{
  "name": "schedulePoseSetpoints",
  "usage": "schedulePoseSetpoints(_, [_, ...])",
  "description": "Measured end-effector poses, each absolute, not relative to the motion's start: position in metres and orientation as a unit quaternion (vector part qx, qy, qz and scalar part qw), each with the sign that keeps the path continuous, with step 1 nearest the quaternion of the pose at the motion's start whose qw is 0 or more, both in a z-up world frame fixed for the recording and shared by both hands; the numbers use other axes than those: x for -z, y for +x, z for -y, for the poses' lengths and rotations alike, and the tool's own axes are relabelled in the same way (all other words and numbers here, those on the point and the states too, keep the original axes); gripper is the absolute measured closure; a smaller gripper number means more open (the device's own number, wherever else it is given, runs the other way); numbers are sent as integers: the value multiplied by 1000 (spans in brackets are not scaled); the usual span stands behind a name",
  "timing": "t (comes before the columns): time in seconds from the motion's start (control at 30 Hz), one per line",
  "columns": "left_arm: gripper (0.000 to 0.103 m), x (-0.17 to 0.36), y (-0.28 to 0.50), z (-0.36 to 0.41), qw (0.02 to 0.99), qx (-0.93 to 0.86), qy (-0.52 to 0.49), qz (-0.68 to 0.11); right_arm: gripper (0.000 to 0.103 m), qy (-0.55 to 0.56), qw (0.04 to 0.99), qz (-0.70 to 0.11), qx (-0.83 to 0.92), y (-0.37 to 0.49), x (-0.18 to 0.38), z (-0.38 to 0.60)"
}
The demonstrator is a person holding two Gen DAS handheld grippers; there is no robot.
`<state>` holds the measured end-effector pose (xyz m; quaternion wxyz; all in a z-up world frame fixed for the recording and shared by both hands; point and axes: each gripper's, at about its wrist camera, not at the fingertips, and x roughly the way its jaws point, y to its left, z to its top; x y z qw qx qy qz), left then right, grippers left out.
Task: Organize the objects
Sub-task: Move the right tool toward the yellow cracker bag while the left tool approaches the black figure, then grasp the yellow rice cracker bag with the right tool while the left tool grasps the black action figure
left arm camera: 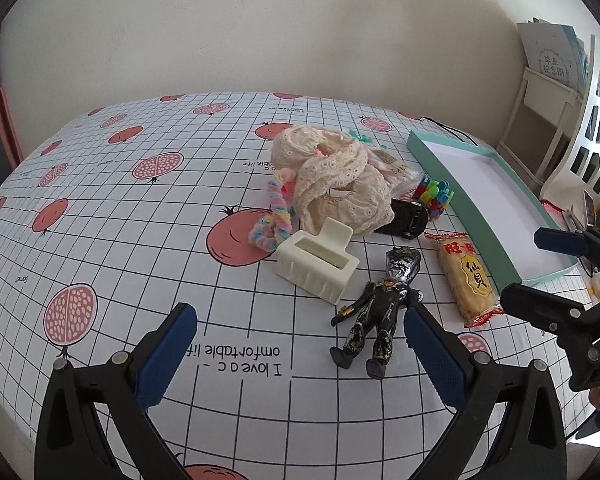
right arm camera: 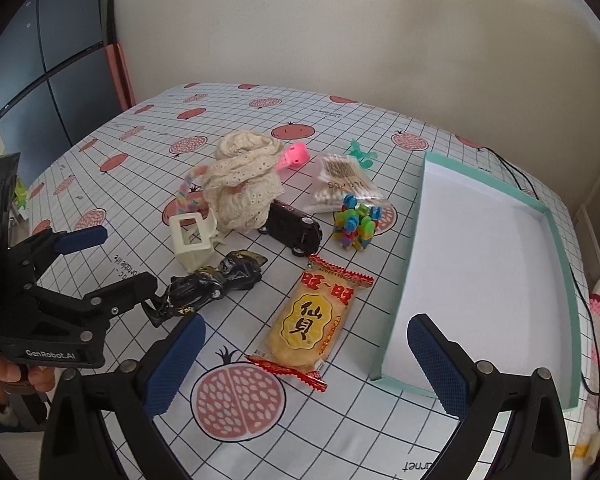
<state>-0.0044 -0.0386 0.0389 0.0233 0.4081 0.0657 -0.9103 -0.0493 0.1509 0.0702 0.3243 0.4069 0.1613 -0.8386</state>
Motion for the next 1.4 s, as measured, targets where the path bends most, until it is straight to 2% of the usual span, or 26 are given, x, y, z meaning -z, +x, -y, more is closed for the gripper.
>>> schedulePoseSetpoints(0.1, [0, -38, -4, 38, 19, 912, 406, -60, 5, 427, 326, -152, 830, -53, -62, -148])
schedulePoseSetpoints(0.23, [0, -36, -7, 37, 12, 911, 408, -66, 16, 446, 334, -154, 816, -55, -52, -142])
schedulePoseSetpoints(0.33, [0, -34, -9, 33, 2, 910, 410, -67, 18, 454, 330, -155, 813, -58, -46, -138])
schedulePoseSetpoints(0.53, [0, -33, -15, 26, -14, 909, 413, -58, 29, 478, 309, -158, 807, -67, -32, -138])
schedulePoseSetpoints(0.6, [0, -31, -17, 23, -19, 907, 416, -55, 35, 486, 304, -162, 803, -69, -28, -137])
schedulePoseSetpoints(0.67, [0, -30, -18, 20, -23, 906, 419, -51, 47, 494, 303, -158, 799, -71, -25, -139])
schedulePoseSetpoints(0.73, [0, -29, -20, 17, -25, 905, 422, -47, 51, 496, 302, -155, 799, -71, -25, -141])
schedulePoseSetpoints(0.97, [2, -25, -24, 11, -36, 900, 433, -39, 53, 497, 300, -150, 800, -69, -27, -143])
schedulePoseSetpoints(1.07, [8, -24, -24, 9, -39, 899, 434, -34, 53, 496, 298, -147, 803, -69, -29, -146])
schedulePoseSetpoints(1.17, [22, -24, -24, 7, -47, 897, 438, -32, 53, 494, 299, -143, 804, -69, -32, -147])
schedulePoseSetpoints(1.23, [40, -22, -24, 5, -54, 894, 444, -31, 53, 492, 299, -143, 805, -68, -34, -148])
schedulePoseSetpoints(1.3, [46, -22, -23, 3, -57, 893, 445, -28, 53, 490, 300, -143, 806, -67, -35, -149])
schedulePoseSetpoints(1.33, [55, -23, -23, 1, -60, 894, 443, -26, 53, 489, 301, -144, 806, -67, -36, -148])
schedulePoseSetpoints(1.4, [55, -24, -22, -1, -60, 895, 442, -22, 53, 488, 301, -144, 806, -66, -37, -149])
